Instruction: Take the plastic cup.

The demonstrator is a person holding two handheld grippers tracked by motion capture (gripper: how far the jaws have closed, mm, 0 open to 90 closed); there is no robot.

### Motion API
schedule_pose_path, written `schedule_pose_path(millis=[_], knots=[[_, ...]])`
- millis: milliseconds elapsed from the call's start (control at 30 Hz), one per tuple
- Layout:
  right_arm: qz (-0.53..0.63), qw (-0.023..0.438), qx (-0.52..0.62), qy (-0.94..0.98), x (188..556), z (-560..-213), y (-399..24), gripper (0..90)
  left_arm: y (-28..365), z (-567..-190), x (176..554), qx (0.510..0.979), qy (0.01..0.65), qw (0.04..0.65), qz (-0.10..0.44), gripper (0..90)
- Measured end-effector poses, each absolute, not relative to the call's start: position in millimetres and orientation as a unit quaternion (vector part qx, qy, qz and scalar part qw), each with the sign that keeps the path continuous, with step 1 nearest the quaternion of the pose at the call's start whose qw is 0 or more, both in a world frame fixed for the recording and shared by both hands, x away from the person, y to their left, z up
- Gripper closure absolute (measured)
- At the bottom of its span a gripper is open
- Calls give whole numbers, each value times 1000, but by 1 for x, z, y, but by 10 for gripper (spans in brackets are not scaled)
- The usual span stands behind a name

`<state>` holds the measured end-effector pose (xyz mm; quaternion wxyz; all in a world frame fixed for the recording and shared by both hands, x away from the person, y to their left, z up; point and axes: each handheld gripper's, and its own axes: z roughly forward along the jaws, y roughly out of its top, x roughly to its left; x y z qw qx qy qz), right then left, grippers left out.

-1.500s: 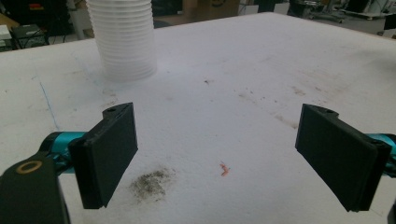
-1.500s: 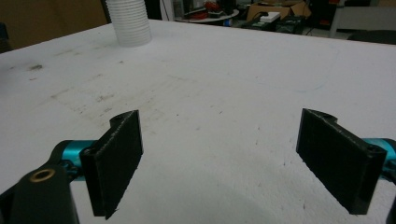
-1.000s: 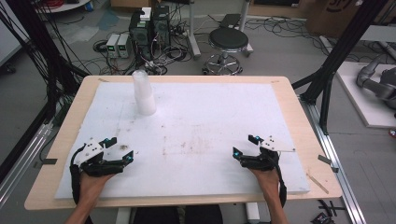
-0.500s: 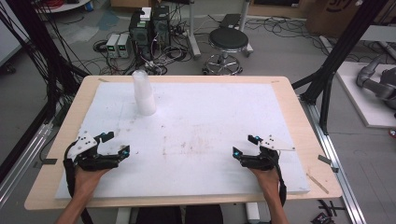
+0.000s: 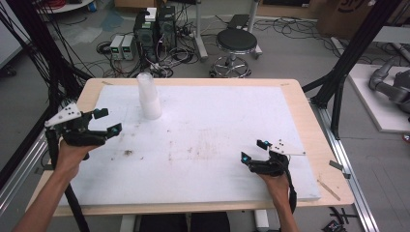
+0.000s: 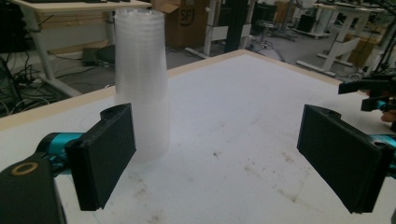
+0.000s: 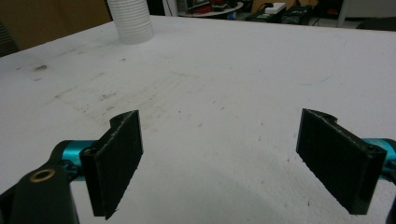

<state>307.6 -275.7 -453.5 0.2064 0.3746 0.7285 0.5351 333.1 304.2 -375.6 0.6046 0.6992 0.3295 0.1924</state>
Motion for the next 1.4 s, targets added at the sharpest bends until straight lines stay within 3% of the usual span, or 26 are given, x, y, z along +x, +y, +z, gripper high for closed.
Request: schedule_pose_path(millis=[433,1033,1400], knots=[[534,213,372,729,306,-453,-275,142,307,-334,395,748,281,581,153,115],[531,219,369,731,306,-453,-274,142,292,-318,475,795,253,536,130,114],[530,220,368,732,306,-453,-273,141,287,-322,499,808,255,519,116,114]])
